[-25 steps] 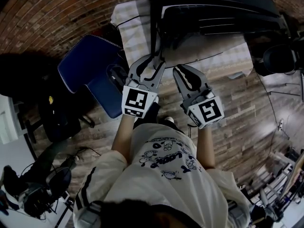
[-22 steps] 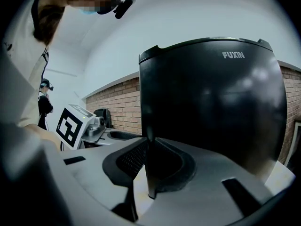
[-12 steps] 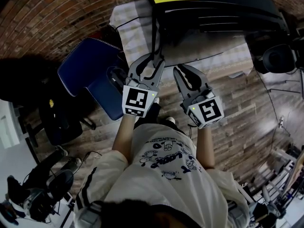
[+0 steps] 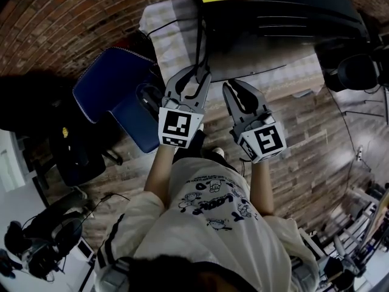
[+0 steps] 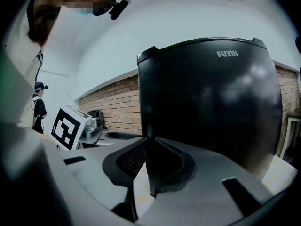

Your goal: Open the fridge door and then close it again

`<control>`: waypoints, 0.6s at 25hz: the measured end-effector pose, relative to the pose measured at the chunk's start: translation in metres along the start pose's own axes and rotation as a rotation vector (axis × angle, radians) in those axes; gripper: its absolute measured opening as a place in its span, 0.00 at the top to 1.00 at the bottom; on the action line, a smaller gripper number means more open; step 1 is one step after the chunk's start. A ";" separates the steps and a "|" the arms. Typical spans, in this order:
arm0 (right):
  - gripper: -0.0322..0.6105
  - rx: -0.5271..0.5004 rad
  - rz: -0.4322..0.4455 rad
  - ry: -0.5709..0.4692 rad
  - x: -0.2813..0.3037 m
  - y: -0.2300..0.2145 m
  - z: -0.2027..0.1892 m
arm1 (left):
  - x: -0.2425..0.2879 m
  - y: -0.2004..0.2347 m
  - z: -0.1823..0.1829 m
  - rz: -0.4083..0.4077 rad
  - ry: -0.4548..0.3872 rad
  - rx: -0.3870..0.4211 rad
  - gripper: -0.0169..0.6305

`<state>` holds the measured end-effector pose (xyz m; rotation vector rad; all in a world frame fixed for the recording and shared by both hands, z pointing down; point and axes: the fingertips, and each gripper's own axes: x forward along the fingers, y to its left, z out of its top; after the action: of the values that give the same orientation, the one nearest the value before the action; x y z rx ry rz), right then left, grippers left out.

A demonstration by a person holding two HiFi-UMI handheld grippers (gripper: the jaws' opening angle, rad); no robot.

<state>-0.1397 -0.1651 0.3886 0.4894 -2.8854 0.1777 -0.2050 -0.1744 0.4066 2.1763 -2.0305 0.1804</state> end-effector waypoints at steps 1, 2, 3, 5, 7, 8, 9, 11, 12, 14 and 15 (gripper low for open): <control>0.85 0.001 -0.004 -0.001 0.000 -0.001 0.000 | 0.000 0.000 0.000 0.003 0.001 0.000 0.78; 0.85 0.003 -0.008 -0.002 0.000 -0.001 0.000 | 0.000 0.000 -0.001 0.007 0.002 0.000 0.79; 0.85 0.005 -0.011 -0.004 0.000 -0.002 0.000 | -0.001 0.000 -0.001 0.012 0.003 0.001 0.80; 0.85 0.008 -0.018 -0.010 -0.002 -0.002 0.001 | -0.003 0.000 -0.001 0.026 0.003 -0.001 0.81; 0.85 0.010 -0.027 -0.019 -0.004 -0.003 0.003 | -0.006 0.000 0.000 0.039 0.001 -0.007 0.81; 0.85 0.012 -0.031 -0.023 -0.005 -0.004 0.003 | -0.008 0.000 0.000 0.045 0.000 -0.007 0.81; 0.85 0.014 -0.036 -0.028 -0.006 -0.004 0.004 | -0.009 -0.001 0.000 0.050 -0.001 -0.005 0.81; 0.85 0.019 -0.044 -0.040 -0.007 -0.004 0.005 | -0.011 -0.003 0.002 0.057 -0.006 -0.004 0.81; 0.85 0.022 -0.046 -0.045 -0.008 -0.004 0.006 | -0.013 -0.004 0.003 0.060 -0.010 -0.004 0.81; 0.85 0.024 -0.047 -0.053 -0.010 -0.003 0.007 | -0.015 -0.008 0.006 0.065 -0.017 -0.004 0.81; 0.85 0.025 -0.047 -0.056 -0.011 -0.002 0.008 | -0.016 -0.010 0.007 0.068 -0.020 -0.003 0.81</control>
<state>-0.1305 -0.1649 0.3786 0.5749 -2.9258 0.1959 -0.1967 -0.1593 0.3963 2.1176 -2.1151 0.1645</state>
